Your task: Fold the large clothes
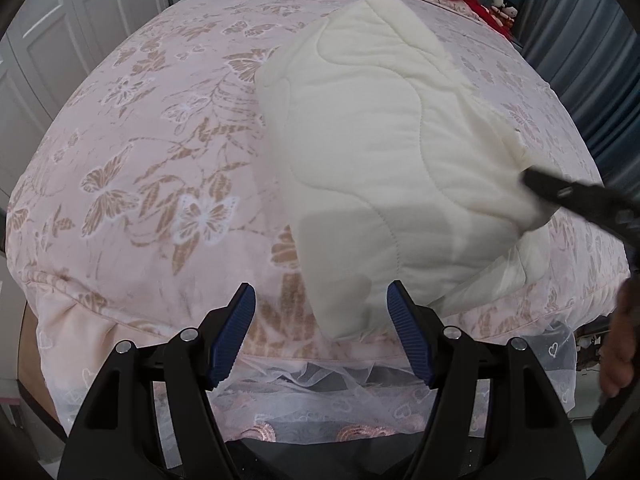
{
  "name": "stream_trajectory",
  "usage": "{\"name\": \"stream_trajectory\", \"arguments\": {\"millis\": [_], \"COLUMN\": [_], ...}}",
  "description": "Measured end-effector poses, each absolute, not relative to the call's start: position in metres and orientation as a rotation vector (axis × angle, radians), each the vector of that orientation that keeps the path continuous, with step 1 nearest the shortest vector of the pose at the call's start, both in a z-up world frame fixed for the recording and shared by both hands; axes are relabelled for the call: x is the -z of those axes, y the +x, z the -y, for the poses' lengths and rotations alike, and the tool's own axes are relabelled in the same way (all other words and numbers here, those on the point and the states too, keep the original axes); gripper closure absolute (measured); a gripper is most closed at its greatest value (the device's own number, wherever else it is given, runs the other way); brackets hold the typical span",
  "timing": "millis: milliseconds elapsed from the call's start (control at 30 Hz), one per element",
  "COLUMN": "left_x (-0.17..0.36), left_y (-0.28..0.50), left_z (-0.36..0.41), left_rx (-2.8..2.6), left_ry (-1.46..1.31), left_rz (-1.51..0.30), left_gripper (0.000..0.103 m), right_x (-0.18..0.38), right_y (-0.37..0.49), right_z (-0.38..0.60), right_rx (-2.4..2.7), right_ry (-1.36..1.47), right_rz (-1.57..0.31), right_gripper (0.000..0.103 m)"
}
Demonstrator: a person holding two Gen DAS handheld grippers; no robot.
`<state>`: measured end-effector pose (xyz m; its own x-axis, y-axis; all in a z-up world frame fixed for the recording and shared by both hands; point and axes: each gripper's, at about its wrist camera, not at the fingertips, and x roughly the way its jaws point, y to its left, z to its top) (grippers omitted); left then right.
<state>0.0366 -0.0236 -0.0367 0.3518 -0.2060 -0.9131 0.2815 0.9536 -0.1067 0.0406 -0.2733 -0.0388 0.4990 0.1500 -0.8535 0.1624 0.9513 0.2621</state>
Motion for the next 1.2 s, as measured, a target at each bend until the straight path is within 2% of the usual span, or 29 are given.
{"name": "stream_trajectory", "arguments": {"millis": [100, 267, 533, 767, 1033, 1200], "left_x": [0.034, 0.027, 0.015, 0.035, 0.058, 0.065], "left_y": [0.039, 0.044, 0.047, 0.048, 0.047, 0.052], "left_z": [0.027, 0.038, 0.084, 0.123, 0.137, 0.137], "left_rx": [0.328, 0.359, 0.467, 0.514, 0.482, 0.469], "left_ry": [0.076, 0.074, 0.084, 0.141, 0.225, 0.232], "left_rz": [-1.158, -1.137, -1.098, -1.133, -1.13, -1.143], "left_gripper": [0.037, 0.037, 0.037, 0.037, 0.034, 0.034], "right_x": [0.034, 0.032, 0.081, 0.117, 0.124, 0.108], "right_y": [0.03, 0.002, -0.03, -0.041, -0.028, -0.033], "right_z": [0.283, 0.312, 0.358, 0.365, 0.358, 0.36], "right_rx": [0.008, 0.126, 0.248, 0.291, 0.305, 0.309], "right_ry": [0.358, 0.36, 0.416, 0.433, 0.378, 0.385], "right_rz": [-1.016, -1.0, -1.11, -1.174, -1.21, -1.202], "right_gripper": [0.088, 0.089, 0.089, 0.09, 0.083, 0.079]}}
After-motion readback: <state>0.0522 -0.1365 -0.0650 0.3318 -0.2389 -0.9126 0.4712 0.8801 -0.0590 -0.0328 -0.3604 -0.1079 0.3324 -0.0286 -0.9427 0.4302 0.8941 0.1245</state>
